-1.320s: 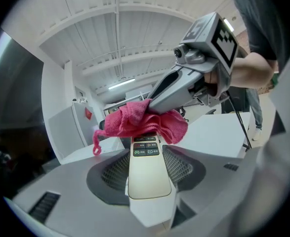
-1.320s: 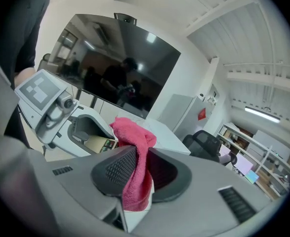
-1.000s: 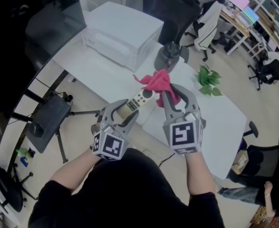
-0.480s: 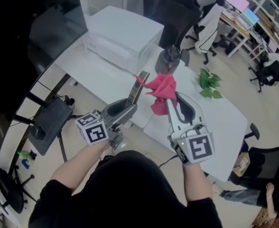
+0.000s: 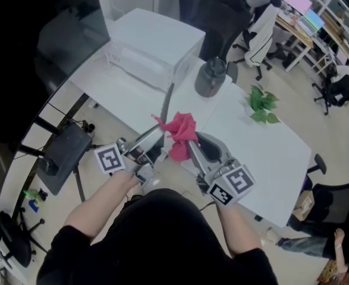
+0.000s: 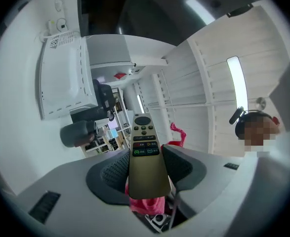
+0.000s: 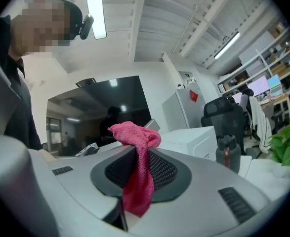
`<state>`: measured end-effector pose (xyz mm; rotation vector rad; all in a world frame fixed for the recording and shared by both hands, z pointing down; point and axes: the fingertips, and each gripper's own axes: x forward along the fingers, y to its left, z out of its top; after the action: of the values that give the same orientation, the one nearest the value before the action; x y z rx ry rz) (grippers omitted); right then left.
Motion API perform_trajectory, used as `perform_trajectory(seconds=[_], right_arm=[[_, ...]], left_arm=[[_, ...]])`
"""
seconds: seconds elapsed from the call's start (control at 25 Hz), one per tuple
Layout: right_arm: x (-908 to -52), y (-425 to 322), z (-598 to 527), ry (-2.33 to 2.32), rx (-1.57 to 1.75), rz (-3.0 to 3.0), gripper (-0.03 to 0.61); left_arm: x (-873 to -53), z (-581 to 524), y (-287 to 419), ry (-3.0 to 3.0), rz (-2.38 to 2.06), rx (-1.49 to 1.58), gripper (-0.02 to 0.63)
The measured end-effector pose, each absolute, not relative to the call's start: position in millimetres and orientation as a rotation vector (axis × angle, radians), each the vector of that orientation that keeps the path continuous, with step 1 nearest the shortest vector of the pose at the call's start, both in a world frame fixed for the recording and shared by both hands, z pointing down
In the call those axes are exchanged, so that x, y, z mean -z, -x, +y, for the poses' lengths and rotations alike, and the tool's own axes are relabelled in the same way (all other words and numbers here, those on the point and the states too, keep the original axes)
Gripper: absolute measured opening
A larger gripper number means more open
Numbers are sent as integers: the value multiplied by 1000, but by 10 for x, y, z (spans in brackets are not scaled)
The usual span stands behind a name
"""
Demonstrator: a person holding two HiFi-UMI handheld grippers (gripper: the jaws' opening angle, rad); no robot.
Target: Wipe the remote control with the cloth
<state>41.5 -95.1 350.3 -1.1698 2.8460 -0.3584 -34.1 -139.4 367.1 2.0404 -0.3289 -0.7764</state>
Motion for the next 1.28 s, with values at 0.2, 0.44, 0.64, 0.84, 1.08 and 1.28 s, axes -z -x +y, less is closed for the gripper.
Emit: perform_trajectory(seconds=[0.2, 0.44, 0.64, 0.84, 1.08, 1.28], right_arm=[[-3684, -242, -935, 1048, 486, 2887, 78], [-3666, -219, -1024, 1025, 499, 2887, 77], [-3514, -378, -1180, 1095, 430, 2849, 78], [-3299, -623, -1383, 1190, 377, 2768, 77], [-3074, -832, -1374, 1222, 311, 2704, 78], [-3211, -599, -1091, 1129, 331, 2790, 78]], left_arm=[[-3631, -1311, 295, -2046, -256, 768, 209], [-3632, -1151, 160, -2081, -163, 694, 209], [-3678, -1046, 85, -2102, -117, 637, 209], [-3728, -959, 33, -2098, -84, 605, 209], [-3717, -1012, 66, -2073, -95, 644, 209], [-3666, -1176, 182, -2050, -133, 705, 209]])
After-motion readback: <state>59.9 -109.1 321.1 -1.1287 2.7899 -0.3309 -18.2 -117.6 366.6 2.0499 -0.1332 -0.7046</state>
